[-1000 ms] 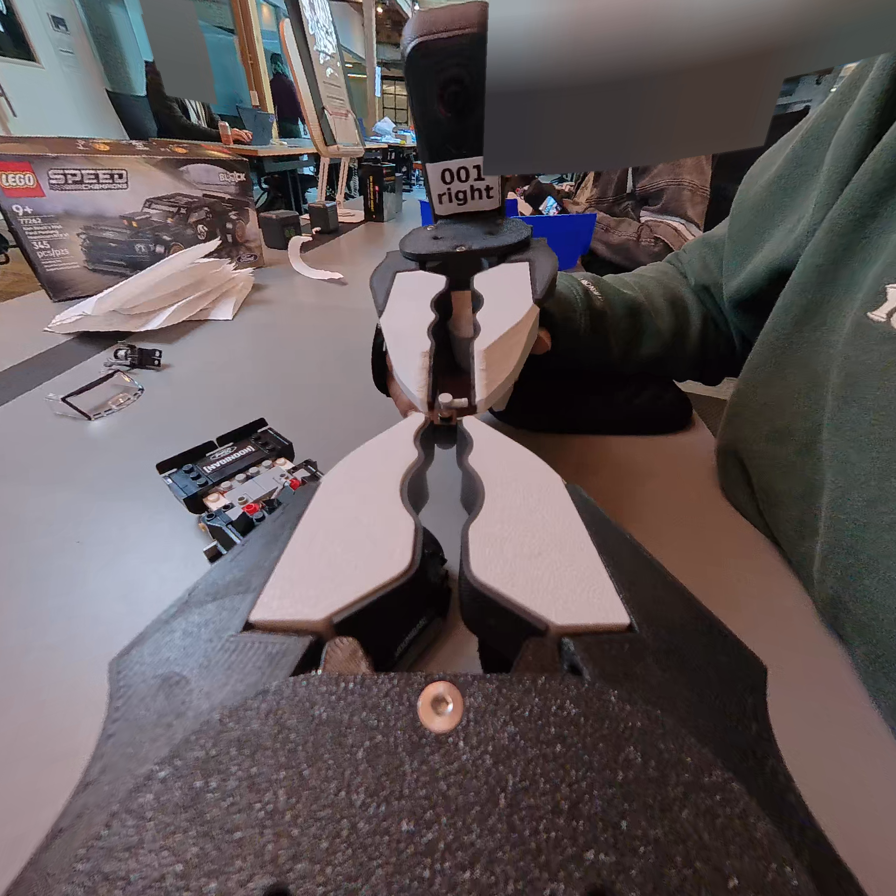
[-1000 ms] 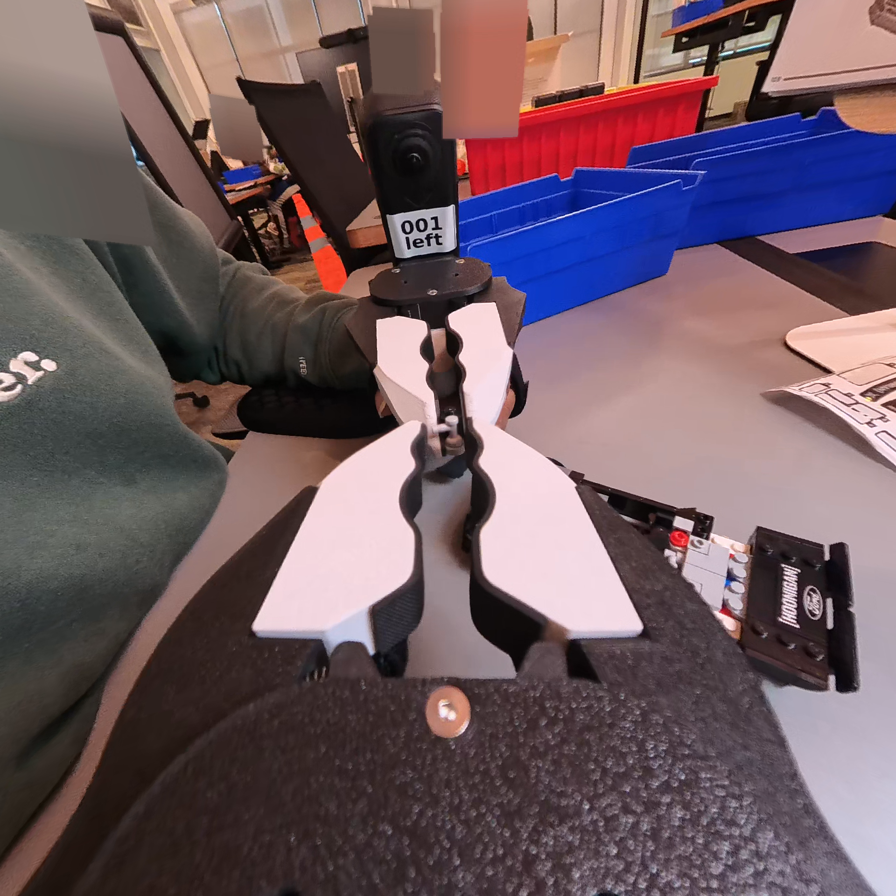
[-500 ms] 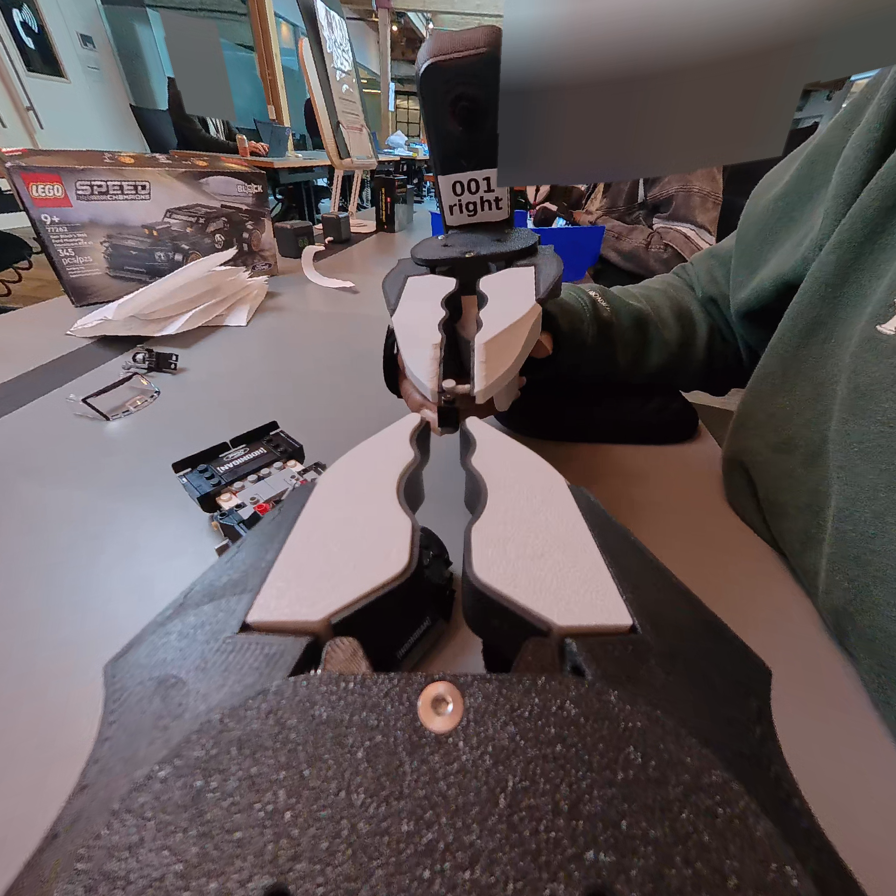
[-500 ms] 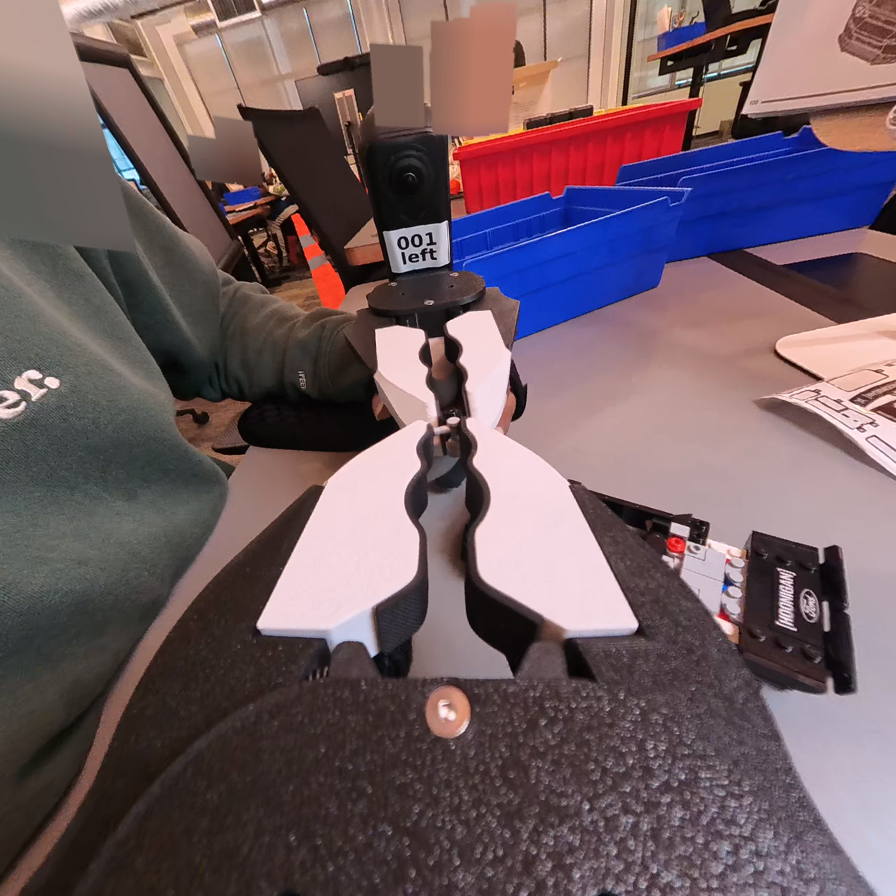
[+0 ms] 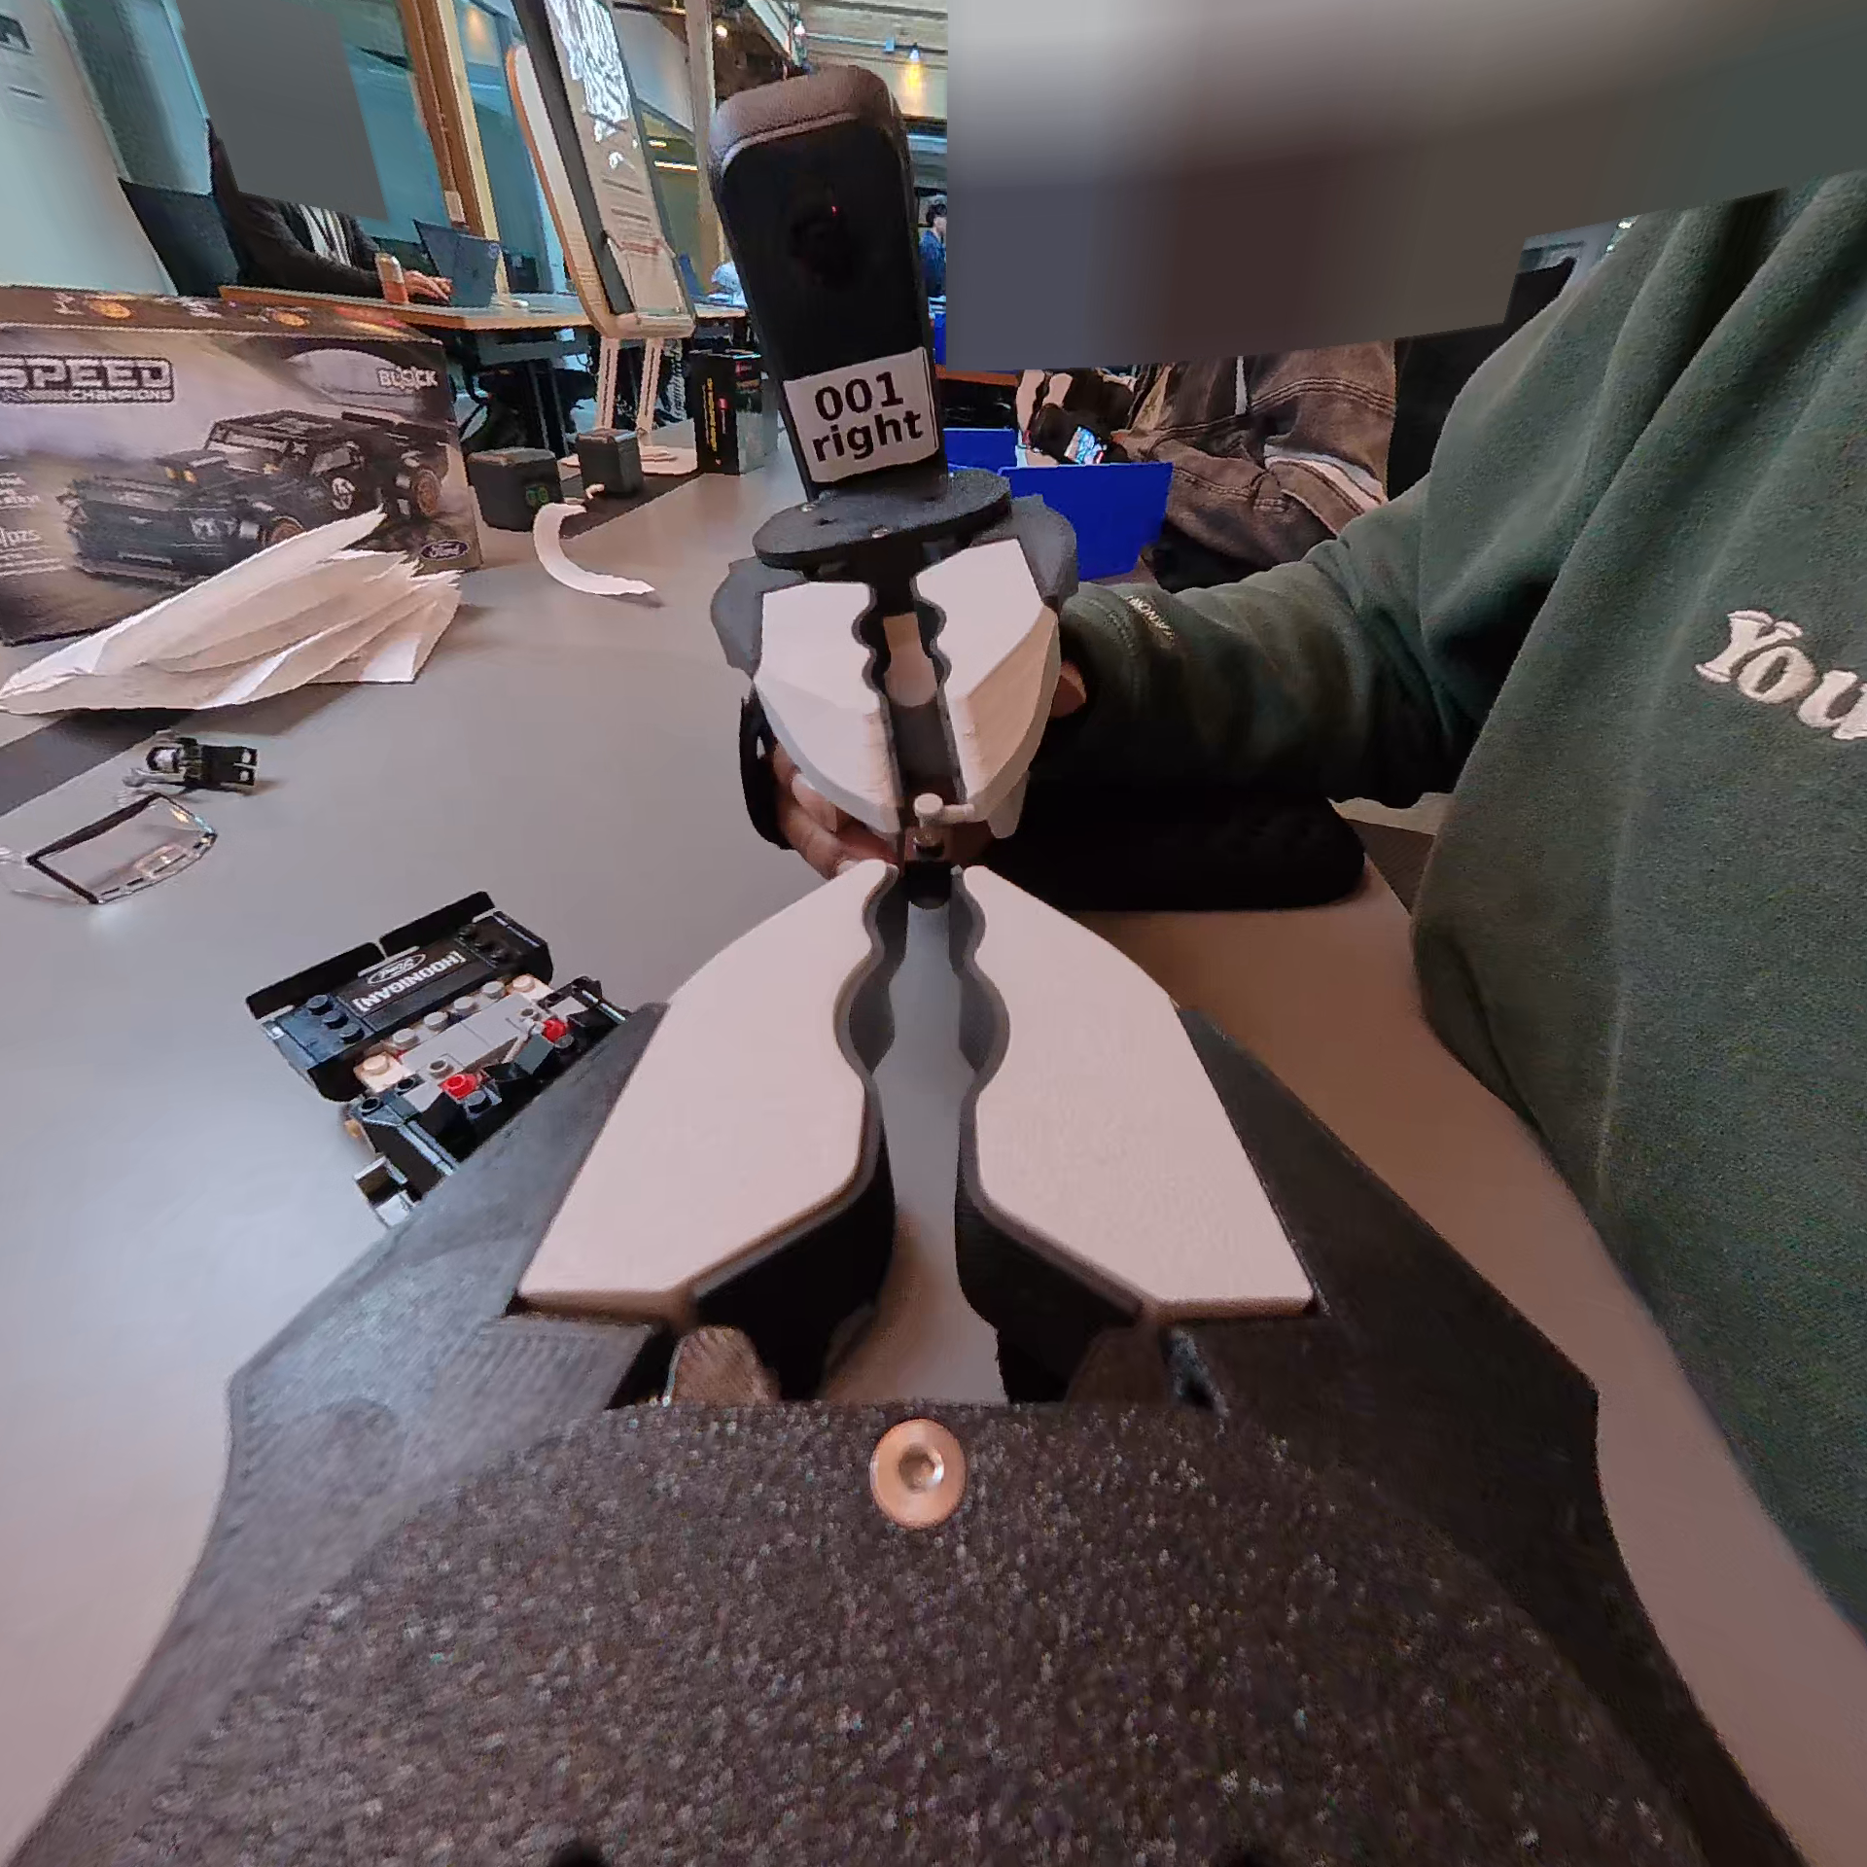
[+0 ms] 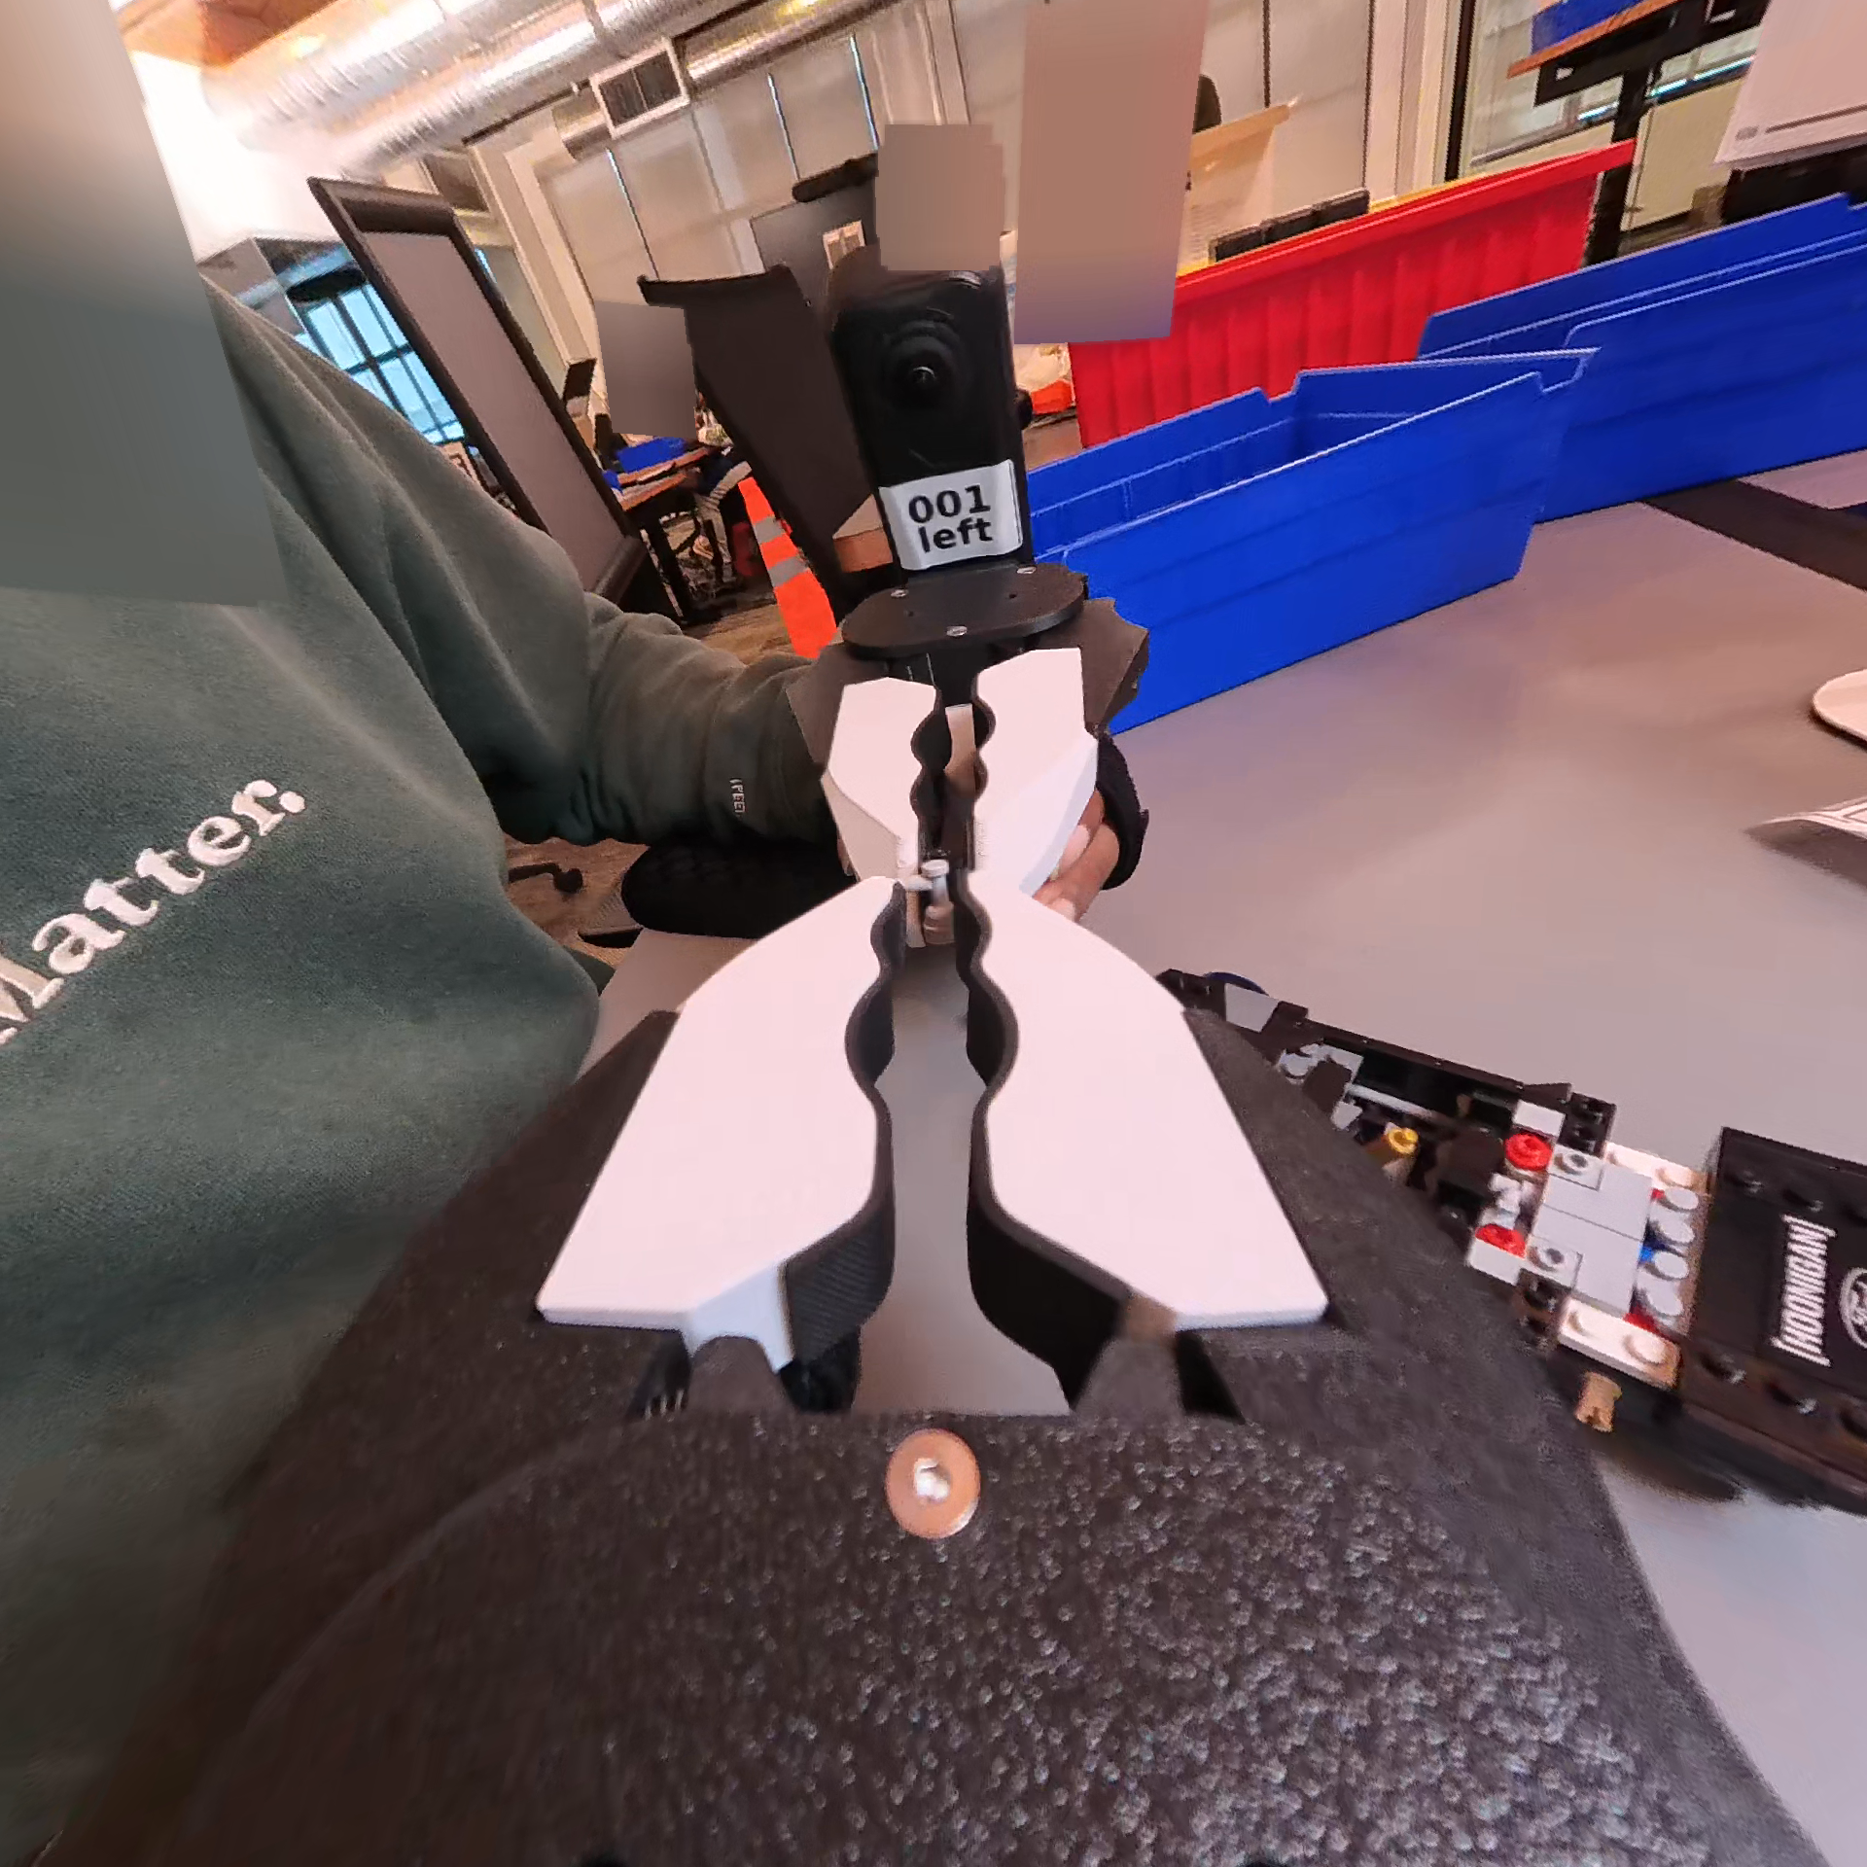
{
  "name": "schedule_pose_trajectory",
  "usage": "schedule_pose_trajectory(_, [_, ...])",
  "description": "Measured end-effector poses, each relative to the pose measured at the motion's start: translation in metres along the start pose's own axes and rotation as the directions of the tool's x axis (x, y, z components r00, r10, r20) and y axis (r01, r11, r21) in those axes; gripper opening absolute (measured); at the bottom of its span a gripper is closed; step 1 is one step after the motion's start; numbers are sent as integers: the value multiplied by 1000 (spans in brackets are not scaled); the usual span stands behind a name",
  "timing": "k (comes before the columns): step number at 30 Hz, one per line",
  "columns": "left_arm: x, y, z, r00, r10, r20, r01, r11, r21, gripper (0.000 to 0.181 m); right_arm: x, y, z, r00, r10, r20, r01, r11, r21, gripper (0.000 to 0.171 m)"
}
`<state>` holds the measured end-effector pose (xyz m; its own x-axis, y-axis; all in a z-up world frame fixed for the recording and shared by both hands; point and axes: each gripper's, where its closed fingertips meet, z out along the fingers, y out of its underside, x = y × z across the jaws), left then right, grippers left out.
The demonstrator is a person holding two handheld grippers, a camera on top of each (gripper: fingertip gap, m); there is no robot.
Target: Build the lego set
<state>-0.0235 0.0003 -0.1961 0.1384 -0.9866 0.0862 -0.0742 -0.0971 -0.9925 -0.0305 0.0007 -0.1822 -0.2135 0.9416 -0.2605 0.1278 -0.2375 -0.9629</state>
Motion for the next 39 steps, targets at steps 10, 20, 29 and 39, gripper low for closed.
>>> schedule_pose_trajectory(10, [-2, 5, 1, 999, 17, 29, -16, 999, -42, 9, 5, 9, 3, 996, -65, -54, 62, 996, -65, 8])
schedule_pose_trajectory(20, [-1, 7, 2, 1000, 16, 22, -15, 998, -57, 9, 2, 6, -3, 999, -34, -13, 34, 998, -44, 10])
schedule_pose_trajectory(29, [-1, 12, 3, 999, 34, 36, -31, 995, -98, 9, 0, 12, -1, 998, -64, -17, 62, 995, -84, 8])
schedule_pose_trajectory(39, [-6, 17, 5, 996, 53, 72, -42, 989, -141, 9, 5, 17, 0, 994, -92, -54, 85, 989, -119, 8])
